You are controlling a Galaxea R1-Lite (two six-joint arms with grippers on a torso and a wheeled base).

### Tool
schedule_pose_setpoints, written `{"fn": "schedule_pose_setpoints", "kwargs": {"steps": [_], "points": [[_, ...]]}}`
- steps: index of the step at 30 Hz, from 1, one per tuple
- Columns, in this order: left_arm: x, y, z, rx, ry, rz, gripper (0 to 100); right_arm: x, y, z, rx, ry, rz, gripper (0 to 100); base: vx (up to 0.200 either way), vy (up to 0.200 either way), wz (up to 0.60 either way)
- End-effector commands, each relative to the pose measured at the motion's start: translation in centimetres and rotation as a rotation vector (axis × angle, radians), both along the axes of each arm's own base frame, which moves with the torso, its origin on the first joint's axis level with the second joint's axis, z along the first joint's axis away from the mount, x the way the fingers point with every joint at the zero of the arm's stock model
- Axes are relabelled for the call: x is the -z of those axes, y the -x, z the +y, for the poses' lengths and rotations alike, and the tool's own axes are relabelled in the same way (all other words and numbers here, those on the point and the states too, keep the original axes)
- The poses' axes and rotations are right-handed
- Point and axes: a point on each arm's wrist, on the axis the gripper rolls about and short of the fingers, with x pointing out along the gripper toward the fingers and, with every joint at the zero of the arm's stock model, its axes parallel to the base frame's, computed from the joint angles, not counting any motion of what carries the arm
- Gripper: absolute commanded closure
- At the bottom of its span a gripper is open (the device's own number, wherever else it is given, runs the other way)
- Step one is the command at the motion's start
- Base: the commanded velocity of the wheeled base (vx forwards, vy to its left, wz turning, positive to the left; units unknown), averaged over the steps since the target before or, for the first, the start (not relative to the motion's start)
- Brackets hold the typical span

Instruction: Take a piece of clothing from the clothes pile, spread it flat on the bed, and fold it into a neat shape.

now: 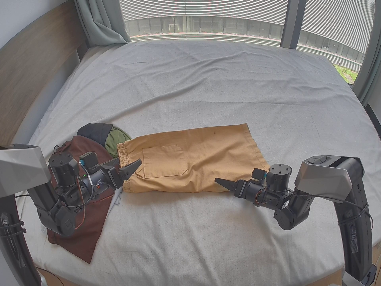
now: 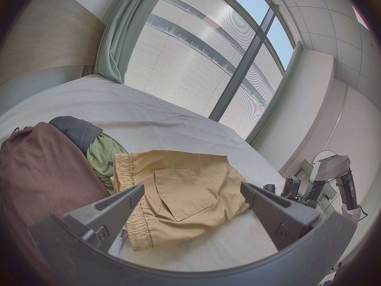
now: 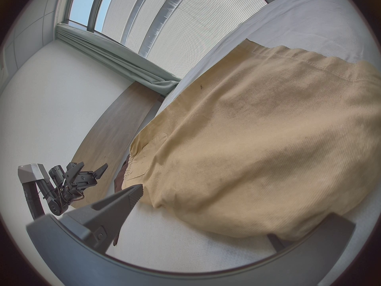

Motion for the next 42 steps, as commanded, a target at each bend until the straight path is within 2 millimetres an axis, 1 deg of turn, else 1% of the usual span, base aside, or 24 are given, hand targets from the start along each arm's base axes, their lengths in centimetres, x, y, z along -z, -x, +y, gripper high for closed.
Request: {"fn": "schedule_pose_setpoints", "kwargs": {"steps": [1, 10, 11, 14, 26, 33, 40, 42], "points": [[0.1, 0.0, 0.0, 0.000, 0.000, 0.002, 0, 0.1, -0.2, 0.1, 0.007, 0.000, -0.006, 0, 0.000, 0.000, 0.00], [0.0, 0.0, 0.0, 0.000, 0.000, -0.001, 0, 0.3, -0.5, 0.1, 0.030, 0.002, -0.012, 0, 0.000, 0.000, 0.00], [0.0, 0.0, 0.0, 0.001, 0.001, -0.002, 0, 0.3, -0.5, 0.1, 0.035, 0.003, -0.011, 100, 0.000, 0.000, 0.00], [0.0, 0.0, 0.0, 0.000, 0.002, -0.002, 0, 0.7, -0.5, 0.0, 0.044, 0.006, -0.003, 100, 0.000, 0.000, 0.00], [0.0, 0.0, 0.1, -0.002, 0.002, 0.000, 0, 0.8, -0.3, -0.1, 0.052, 0.009, 0.005, 100, 0.000, 0.000, 0.00], [0.0, 0.0, 0.1, -0.002, 0.003, 0.002, 0, 0.8, 0.8, -0.8, 0.057, 0.021, 0.035, 100, 0.000, 0.000, 0.00], [0.1, 0.0, 0.1, -0.004, 0.007, 0.006, 0, -0.2, 2.4, -1.3, 0.056, 0.028, 0.050, 100, 0.000, 0.000, 0.00], [0.0, 0.0, 0.1, -0.002, 0.008, 0.006, 0, -0.1, 2.8, -1.4, 0.055, 0.034, 0.065, 100, 0.000, 0.000, 0.00]]}}
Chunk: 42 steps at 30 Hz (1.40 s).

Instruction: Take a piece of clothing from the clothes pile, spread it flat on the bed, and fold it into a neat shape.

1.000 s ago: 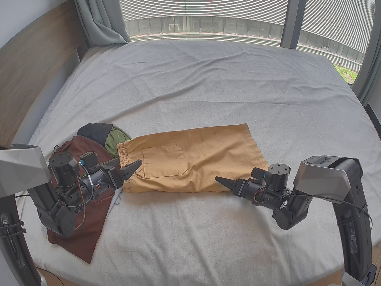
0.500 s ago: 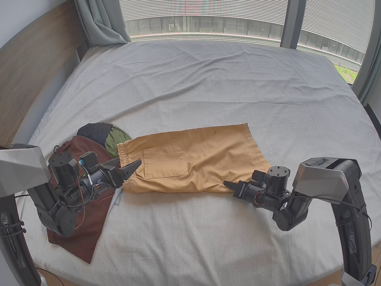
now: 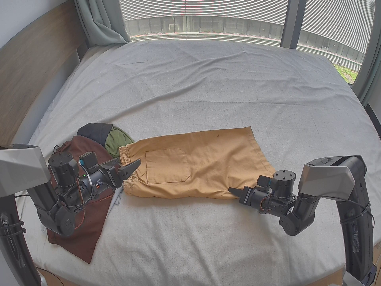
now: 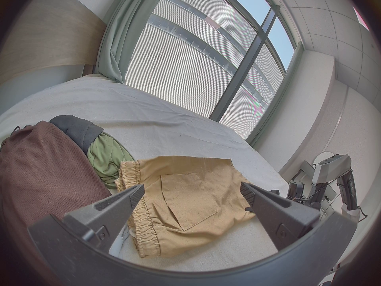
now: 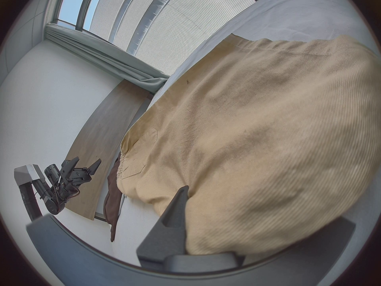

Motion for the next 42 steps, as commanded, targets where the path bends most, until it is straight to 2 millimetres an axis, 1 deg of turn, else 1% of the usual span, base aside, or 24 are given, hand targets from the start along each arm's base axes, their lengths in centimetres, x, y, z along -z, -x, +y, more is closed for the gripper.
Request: {"fn": "schedule_pose_setpoints", "kwargs": {"steps": [1, 15, 24, 26, 27, 31, 37, 42], "points": [[0.0, 0.0, 0.0, 0.002, 0.004, 0.002, 0, -0.8, 1.2, -0.3, -0.005, 0.005, 0.016, 100, 0.000, 0.000, 0.00], [0.0, 0.1, -0.1, 0.019, 0.004, 0.003, 0, -0.9, 4.4, -1.2, -0.009, 0.031, 0.057, 100, 0.000, 0.000, 0.00], [-0.1, 0.1, -0.1, 0.022, 0.004, 0.000, 0, -0.7, 7.0, -2.2, -0.013, 0.059, 0.115, 100, 0.000, 0.000, 0.00], [0.0, 0.1, -0.1, 0.022, 0.004, 0.002, 0, -0.7, 7.1, -2.2, -0.013, 0.059, 0.116, 100, 0.000, 0.000, 0.00], [0.0, 0.1, -0.1, 0.021, 0.004, 0.002, 0, -0.6, 7.8, -2.5, -0.017, 0.078, 0.135, 100, 0.000, 0.000, 0.00], [0.0, 0.1, -0.1, 0.021, 0.004, 0.003, 0, -0.5, 8.8, -2.8, -0.022, 0.100, 0.161, 100, 0.000, 0.000, 0.00], [0.0, 0.2, -0.1, 0.021, 0.004, 0.003, 0, -0.5, 9.8, -3.3, -0.021, 0.113, 0.192, 100, 0.000, 0.000, 0.00], [0.0, 0.2, -0.1, 0.022, 0.002, 0.004, 0, -0.4, 9.8, -3.3, -0.005, 0.122, 0.194, 100, 0.000, 0.000, 0.00]]}}
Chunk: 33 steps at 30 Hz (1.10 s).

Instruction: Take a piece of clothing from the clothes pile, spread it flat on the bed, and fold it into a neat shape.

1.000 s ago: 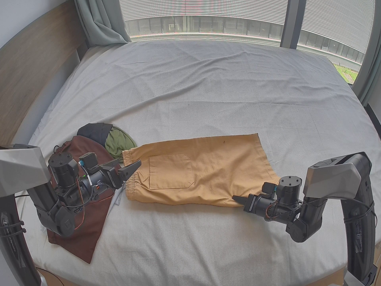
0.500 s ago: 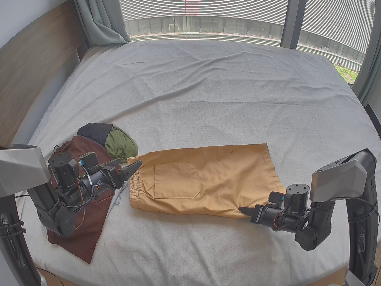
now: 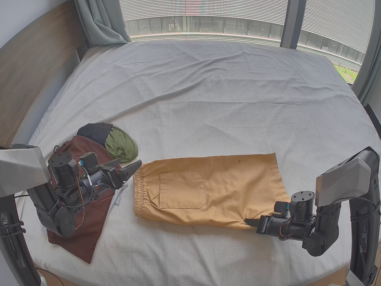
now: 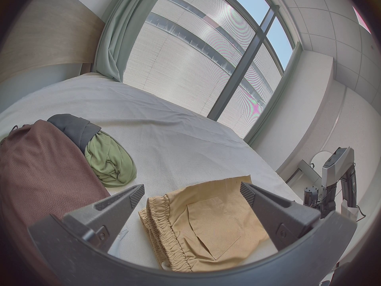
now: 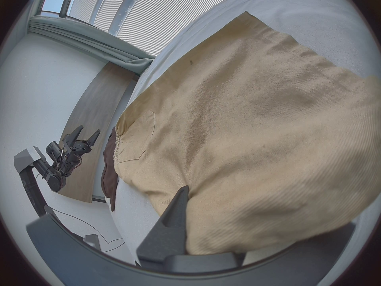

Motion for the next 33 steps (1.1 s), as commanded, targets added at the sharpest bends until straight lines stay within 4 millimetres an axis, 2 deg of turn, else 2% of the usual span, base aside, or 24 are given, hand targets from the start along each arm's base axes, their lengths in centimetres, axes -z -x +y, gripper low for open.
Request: {"fn": "schedule_pose_setpoints", "kwargs": {"steps": [1, 13, 14, 17, 24, 30, 33], "points": [[0.0, 0.0, 0.0, 0.001, -0.001, 0.000, 0, 0.0, 0.0, -0.1, 0.009, 0.006, 0.001, 100, 0.000, 0.000, 0.00], [-0.6, 0.2, -0.1, 0.025, 0.029, 0.000, 0, 0.2, 0.3, 0.3, 0.002, 0.014, 0.008, 100, 0.000, 0.000, 0.00], [-0.8, 0.3, -0.1, 0.032, 0.037, -0.004, 0, 0.3, 0.3, 0.3, 0.003, 0.015, 0.009, 0, 0.000, 0.000, 0.00], [-1.2, 0.4, -0.1, 0.040, 0.053, -0.005, 0, 0.3, 0.7, 0.4, -0.006, 0.019, 0.019, 0, 0.000, 0.000, 0.00], [-1.1, 0.5, 0.0, 0.043, 0.050, 0.001, 0, 0.5, 3.4, 0.9, -0.091, 0.084, 0.061, 0, 0.000, 0.000, 0.00], [-1.1, 0.6, -0.1, 0.044, 0.049, 0.003, 0, 0.5, 4.7, 1.4, -0.136, 0.103, 0.084, 0, 0.000, 0.000, 0.00], [-1.1, 0.5, 0.1, 0.060, 0.051, 0.000, 0, -0.2, 5.4, 1.9, -0.168, 0.097, 0.074, 0, 0.000, 0.000, 0.00]]}}
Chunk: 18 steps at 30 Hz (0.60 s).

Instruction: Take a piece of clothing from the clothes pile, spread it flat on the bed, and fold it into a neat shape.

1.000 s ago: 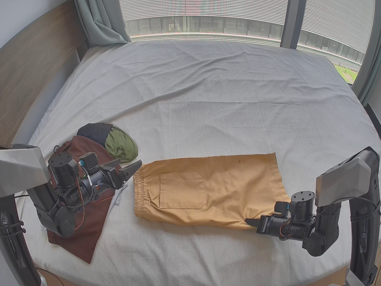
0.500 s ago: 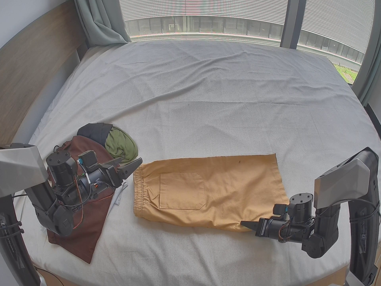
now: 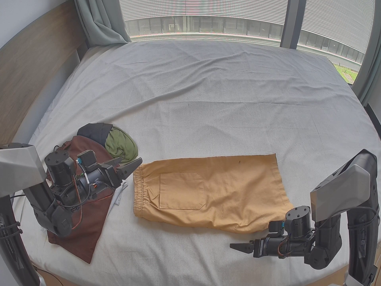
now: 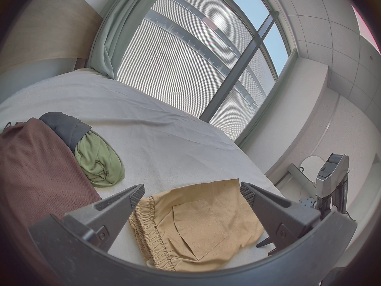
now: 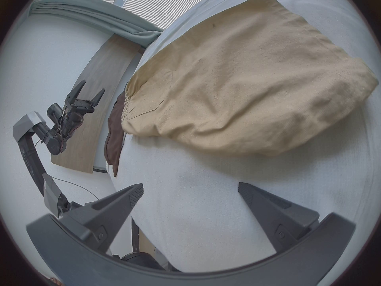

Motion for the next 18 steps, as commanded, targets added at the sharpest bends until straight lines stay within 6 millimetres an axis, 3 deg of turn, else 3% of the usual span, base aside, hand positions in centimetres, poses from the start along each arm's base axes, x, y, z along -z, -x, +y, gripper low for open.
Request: {"fn": "schedule_pose_setpoints", "kwargs": {"steps": [1, 9, 18], "points": [[-0.1, 0.0, 0.1, 0.015, 0.002, -0.003, 0, -0.7, 0.8, 0.6, -0.034, -0.008, -0.008, 0, 0.000, 0.000, 0.00], [0.0, 0.1, 0.1, 0.030, 0.001, -0.001, 0, -2.0, 0.9, 1.0, -0.052, -0.032, -0.049, 0, 0.000, 0.000, 0.00], [0.0, 0.1, 0.1, 0.050, -0.001, -0.003, 0, -4.8, 0.7, 1.4, -0.061, -0.098, -0.147, 0, 0.000, 0.000, 0.00]]}}
